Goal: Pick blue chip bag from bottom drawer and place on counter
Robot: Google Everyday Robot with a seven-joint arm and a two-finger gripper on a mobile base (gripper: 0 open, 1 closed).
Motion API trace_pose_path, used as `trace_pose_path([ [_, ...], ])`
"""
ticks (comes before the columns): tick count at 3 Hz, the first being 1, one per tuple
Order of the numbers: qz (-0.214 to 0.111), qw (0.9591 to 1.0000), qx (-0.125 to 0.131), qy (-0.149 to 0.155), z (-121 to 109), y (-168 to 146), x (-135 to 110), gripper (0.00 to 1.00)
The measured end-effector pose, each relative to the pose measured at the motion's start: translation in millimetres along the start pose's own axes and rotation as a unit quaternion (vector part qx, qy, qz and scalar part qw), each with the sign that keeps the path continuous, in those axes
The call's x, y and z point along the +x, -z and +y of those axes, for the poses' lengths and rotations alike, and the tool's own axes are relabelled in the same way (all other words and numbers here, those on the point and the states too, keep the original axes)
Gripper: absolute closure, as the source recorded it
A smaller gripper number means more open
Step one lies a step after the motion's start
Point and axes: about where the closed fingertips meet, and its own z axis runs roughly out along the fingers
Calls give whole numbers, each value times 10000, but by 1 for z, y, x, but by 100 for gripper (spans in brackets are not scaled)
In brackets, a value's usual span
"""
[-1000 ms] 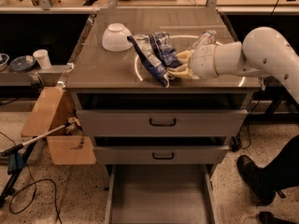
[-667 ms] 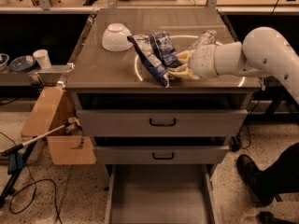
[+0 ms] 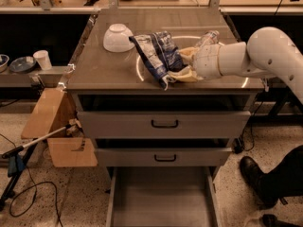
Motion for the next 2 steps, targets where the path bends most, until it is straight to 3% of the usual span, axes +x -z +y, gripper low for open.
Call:
trace_pose_path([
  [1,0,10000,0,0,-6,4,-7,0],
  [2,-1,10000,3,3,-7,5,-8,0],
])
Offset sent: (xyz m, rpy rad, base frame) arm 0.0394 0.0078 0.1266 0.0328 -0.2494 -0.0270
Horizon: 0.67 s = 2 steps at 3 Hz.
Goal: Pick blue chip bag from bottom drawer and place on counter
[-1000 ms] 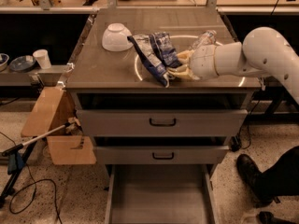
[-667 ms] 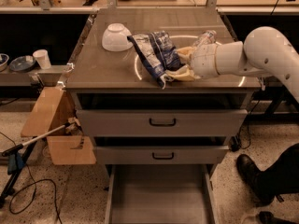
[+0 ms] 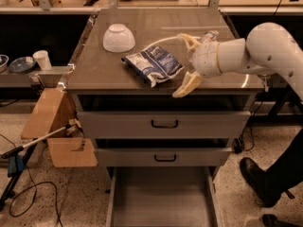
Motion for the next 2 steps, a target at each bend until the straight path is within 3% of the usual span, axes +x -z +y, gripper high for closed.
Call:
trace_pose_path([
  [1,-104,9988,352,323,-38,10,-28,0],
  [2,-104,9988,352,323,-38,10,-28,0],
])
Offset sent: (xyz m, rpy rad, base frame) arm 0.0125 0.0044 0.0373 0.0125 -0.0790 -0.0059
